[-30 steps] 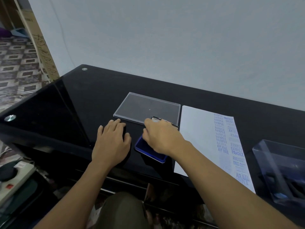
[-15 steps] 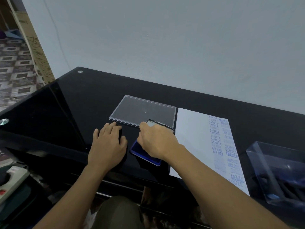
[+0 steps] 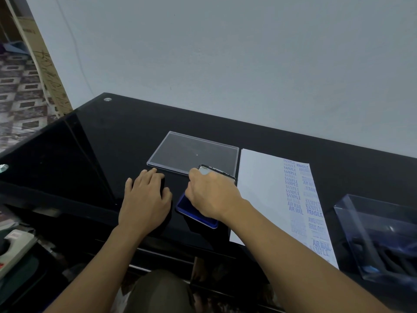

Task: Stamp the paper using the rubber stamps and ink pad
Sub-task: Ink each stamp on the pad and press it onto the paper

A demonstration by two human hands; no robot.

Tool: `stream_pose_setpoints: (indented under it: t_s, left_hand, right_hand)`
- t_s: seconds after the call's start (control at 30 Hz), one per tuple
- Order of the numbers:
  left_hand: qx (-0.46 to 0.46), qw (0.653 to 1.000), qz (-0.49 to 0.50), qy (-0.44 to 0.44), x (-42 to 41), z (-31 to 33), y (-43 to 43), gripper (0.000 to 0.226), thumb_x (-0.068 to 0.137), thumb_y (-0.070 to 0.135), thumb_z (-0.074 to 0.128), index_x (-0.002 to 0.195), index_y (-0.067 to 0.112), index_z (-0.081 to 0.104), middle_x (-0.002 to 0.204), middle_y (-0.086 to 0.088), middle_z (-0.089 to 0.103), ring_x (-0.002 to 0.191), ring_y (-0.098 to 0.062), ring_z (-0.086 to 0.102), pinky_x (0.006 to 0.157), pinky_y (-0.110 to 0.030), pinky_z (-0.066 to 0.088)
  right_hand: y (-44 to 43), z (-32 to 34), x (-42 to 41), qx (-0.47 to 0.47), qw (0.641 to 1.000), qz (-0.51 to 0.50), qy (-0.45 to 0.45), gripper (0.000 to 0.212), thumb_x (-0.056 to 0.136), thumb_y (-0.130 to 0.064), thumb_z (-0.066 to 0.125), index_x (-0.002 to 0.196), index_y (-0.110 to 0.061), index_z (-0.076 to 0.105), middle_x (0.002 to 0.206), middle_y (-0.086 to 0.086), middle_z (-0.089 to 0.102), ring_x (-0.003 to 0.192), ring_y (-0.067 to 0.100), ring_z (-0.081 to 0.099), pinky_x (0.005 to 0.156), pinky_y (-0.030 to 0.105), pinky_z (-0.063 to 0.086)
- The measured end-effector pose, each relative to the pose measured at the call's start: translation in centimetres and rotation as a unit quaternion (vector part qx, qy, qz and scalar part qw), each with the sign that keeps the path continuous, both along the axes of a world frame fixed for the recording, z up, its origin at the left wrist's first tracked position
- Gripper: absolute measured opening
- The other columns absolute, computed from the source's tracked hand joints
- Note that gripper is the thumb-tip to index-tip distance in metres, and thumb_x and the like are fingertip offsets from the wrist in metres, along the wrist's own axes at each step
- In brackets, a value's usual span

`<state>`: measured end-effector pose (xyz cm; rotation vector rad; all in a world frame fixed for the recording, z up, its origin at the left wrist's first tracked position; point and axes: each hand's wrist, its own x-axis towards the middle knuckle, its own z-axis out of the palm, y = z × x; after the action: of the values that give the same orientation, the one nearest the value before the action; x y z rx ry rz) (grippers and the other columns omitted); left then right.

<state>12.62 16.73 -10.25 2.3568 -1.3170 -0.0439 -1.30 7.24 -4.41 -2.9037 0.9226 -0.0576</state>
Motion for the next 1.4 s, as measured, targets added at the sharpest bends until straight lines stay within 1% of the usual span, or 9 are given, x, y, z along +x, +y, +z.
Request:
stream_pose_setpoints:
  t_s: [0.13,0.3,0.47,0.73,0.83,0.93,1.03,1.3,1.4]
  left_hand:
    - [0.005,1.000,-0.003,0.002,0.1,0.3,-0.1,0.040,0.097,0.028,0.048,0.134,0.013,0.052,0.151,-0.006,0.041,0.145,-0.023,0.029,0.118,-0.052,0.019]
    - [0.007,1.000,-0.001,0.014,0.3,0.8,-0.2,0.039,0.095,0.026,0.051,0.132,0.013,0.054,0.148,-0.005,0.045,0.143,-0.024,0.031,0.117,-0.051,0.019]
    - [-0.027,0.998,0.010,0.053,0.1,2.2,-0.6,0.030,0.091,0.024,0.053,0.119,0.017,0.058,0.129,0.001,0.057,0.122,-0.018,0.049,0.105,-0.045,0.032]
    - [-0.075,0.991,-0.033,0.104,-1.7,5.7,-1.9,0.038,0.096,0.023,0.052,0.133,0.014,0.053,0.142,0.001,0.050,0.134,-0.017,0.040,0.112,-0.042,0.033]
    - [-0.083,0.989,-0.055,0.108,-3.1,6.5,-2.6,0.038,0.097,0.024,0.052,0.134,0.016,0.052,0.143,0.003,0.048,0.134,-0.014,0.038,0.107,-0.032,0.032]
    - [-0.082,0.986,-0.083,0.118,-4.7,7.0,-3.4,0.039,0.097,0.023,0.050,0.135,0.016,0.051,0.144,0.004,0.046,0.136,-0.013,0.035,0.110,-0.034,0.031]
    - [-0.076,0.983,-0.115,0.118,-6.2,7.3,-4.8,0.039,0.097,0.023,0.049,0.135,0.017,0.050,0.145,0.004,0.045,0.136,-0.012,0.034,0.114,-0.036,0.029]
    - [-0.066,0.973,-0.190,0.110,-9.8,8.5,-12.0,0.033,0.097,0.023,0.050,0.128,0.012,0.055,0.134,0.000,0.055,0.126,-0.019,0.045,0.109,-0.041,0.037]
    - [-0.021,0.974,-0.204,0.097,-10.6,8.6,-15.3,0.042,0.098,0.025,0.047,0.138,0.013,0.048,0.144,0.001,0.048,0.134,-0.020,0.039,0.113,-0.043,0.033]
  right_hand:
    - [0.0,0.0,-0.1,0.001,1.000,-0.014,-0.016,0.018,0.103,-0.035,0.034,0.095,-0.019,0.037,0.095,0.009,0.064,0.075,0.029,0.059,0.058,0.038,0.049]
    - [-0.2,0.5,-0.3,0.040,0.999,-0.025,-0.023,0.022,0.105,-0.036,0.032,0.095,-0.018,0.038,0.096,0.010,0.064,0.075,0.028,0.055,0.064,0.037,0.045]
    - [-1.5,2.6,-1.4,0.107,0.989,-0.062,-0.083,0.027,0.102,-0.039,0.037,0.088,-0.018,0.045,0.084,0.004,0.060,0.078,0.028,0.057,0.067,0.039,0.046]
    - [-4.6,5.9,-5.9,0.136,0.973,-0.115,-0.145,0.027,0.098,-0.038,0.054,0.084,-0.015,0.056,0.082,0.000,0.062,0.071,0.011,0.055,0.057,0.026,0.040]
    - [-5.0,6.1,-7.5,0.130,0.971,-0.129,-0.152,0.028,0.097,-0.037,0.055,0.081,-0.014,0.056,0.081,0.000,0.062,0.070,0.010,0.054,0.057,0.025,0.039]
    - [-5.4,5.6,-9.0,0.132,0.969,-0.147,-0.146,0.033,0.100,-0.035,0.051,0.087,-0.006,0.060,0.084,0.007,0.065,0.069,0.016,0.054,0.060,0.028,0.042]
    - [-6.6,4.9,-10.8,0.145,0.965,-0.178,-0.126,0.034,0.101,-0.034,0.044,0.088,-0.005,0.053,0.088,0.012,0.064,0.069,0.020,0.050,0.062,0.033,0.043]
    - [-14.6,5.8,-15.5,0.143,0.952,-0.249,-0.102,0.032,0.103,-0.037,0.040,0.080,-0.014,0.044,0.081,0.004,0.056,0.065,0.018,0.046,0.061,0.035,0.039]
    - [-17.1,6.0,-16.1,0.127,0.953,-0.257,-0.102,0.032,0.103,-0.036,0.042,0.079,-0.015,0.044,0.080,0.004,0.058,0.065,0.018,0.047,0.060,0.033,0.038]
